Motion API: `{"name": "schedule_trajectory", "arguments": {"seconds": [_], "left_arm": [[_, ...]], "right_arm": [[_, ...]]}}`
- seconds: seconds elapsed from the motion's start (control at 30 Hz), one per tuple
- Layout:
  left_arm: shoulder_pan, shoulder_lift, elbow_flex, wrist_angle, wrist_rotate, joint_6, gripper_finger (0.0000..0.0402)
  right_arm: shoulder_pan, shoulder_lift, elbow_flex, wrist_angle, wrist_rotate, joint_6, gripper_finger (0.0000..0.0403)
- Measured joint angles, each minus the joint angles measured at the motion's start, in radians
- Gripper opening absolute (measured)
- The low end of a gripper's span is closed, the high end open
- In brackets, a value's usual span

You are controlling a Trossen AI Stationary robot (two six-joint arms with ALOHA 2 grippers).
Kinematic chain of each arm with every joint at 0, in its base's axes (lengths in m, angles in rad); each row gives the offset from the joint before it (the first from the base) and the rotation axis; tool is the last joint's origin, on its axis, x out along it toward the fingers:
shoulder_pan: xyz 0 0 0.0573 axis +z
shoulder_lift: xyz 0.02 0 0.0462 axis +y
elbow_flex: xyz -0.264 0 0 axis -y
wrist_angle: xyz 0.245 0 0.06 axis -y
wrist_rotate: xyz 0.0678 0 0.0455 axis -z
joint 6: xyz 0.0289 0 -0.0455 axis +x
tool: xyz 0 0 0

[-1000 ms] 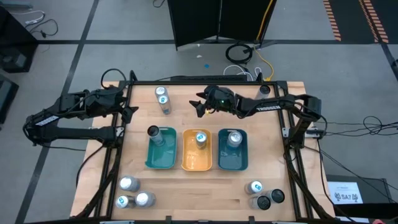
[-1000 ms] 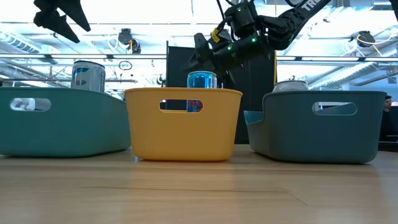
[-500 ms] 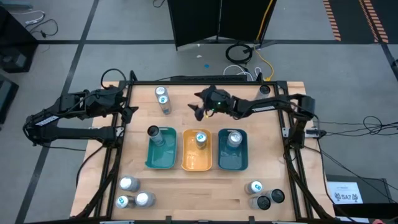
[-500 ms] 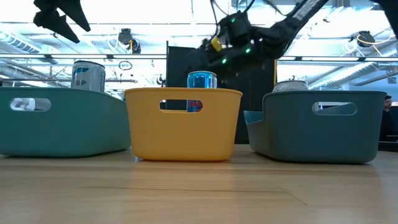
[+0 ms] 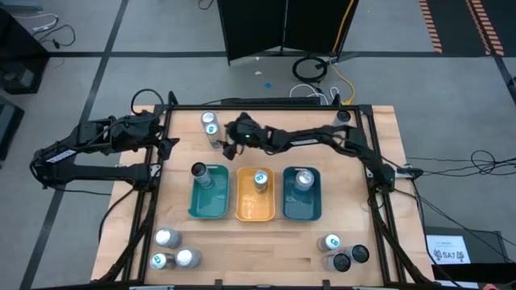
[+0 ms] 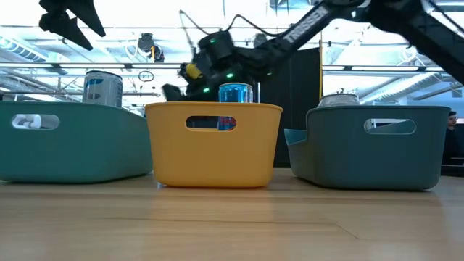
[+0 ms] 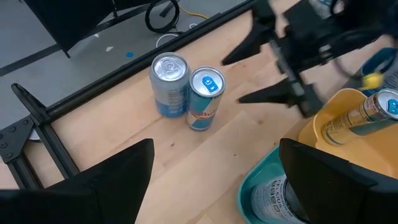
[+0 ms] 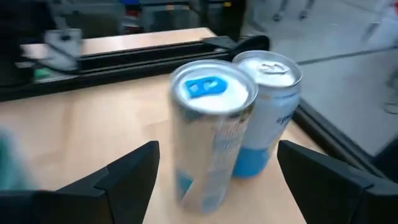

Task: Sort soda cans
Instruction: Put the top left blue can into the yellow bin

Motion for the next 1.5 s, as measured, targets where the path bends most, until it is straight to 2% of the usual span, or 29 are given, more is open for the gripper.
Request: {"name": "schedule_trajectory", "arguments": {"seconds": [0.1,0.4,0.63,0.73,1.03,1.27,1.5], "left_arm": [[0.0,0.0,0.0,0.0,0.007,0.0,0.0355],[-0.002,0.0,0.0,-0.001,0.018,0.0,0.0354],[-0.002,0.0,0.0,-0.001,0.019,0.0,0.0354],[-0.002,0.0,0.0,-0.001,0.019,0.0,0.0354],[-0.002,0.0,0.0,-0.001,0.021,0.0,0.0355],[-0.002,0.0,0.0,-0.001,0.058,0.0,0.0354],[-0.002,0.0,0.0,-0.003,0.064,0.0,0.0354]], "right_arm": [[0.0,0.061,0.121,-0.059,0.053,0.001,0.0318],[0.0,0.181,0.368,-0.26,0.031,0.021,0.0318],[0.0,0.186,0.377,-0.252,0.037,0.065,0.0317],[-0.002,0.186,0.377,-0.253,0.035,0.073,0.0305],[-0.003,0.186,0.377,-0.253,0.009,0.073,0.0194],[-0.002,0.166,0.375,-0.281,0.009,0.067,0.0192],[-0.002,0.064,0.374,-0.455,0.011,0.08,0.0192]]}}
